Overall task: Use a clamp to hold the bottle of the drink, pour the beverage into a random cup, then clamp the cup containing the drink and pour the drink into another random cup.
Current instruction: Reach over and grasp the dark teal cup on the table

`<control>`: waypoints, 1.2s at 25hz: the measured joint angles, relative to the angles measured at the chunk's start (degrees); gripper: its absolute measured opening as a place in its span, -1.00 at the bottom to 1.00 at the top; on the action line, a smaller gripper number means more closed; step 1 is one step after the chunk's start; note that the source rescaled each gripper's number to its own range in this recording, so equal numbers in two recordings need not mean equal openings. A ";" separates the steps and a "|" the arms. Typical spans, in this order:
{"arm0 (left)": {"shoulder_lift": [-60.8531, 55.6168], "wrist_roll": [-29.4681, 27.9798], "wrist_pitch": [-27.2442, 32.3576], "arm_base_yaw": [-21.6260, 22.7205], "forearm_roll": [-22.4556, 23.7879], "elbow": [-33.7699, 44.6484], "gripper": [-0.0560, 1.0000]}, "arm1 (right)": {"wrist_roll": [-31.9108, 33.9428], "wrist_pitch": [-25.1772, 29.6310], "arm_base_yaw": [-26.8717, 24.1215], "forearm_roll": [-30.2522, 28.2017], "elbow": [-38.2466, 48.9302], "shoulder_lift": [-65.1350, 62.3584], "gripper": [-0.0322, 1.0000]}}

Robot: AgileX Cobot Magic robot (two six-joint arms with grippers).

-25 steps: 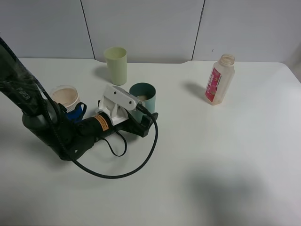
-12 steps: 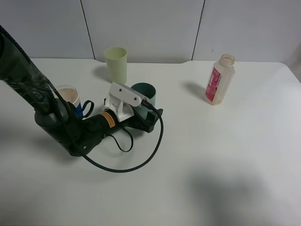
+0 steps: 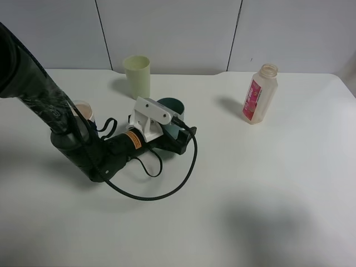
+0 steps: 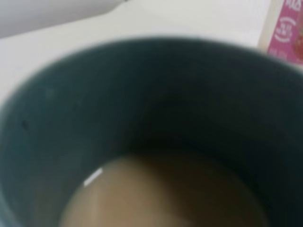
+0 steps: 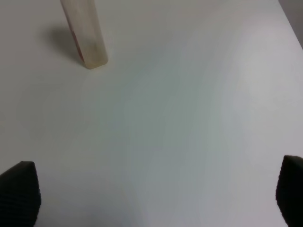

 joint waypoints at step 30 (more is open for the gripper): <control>2.85 -2.63 0.00 0.00 2.44 -2.60 -0.88 | 0.00 0.00 0.00 0.00 0.00 0.00 1.00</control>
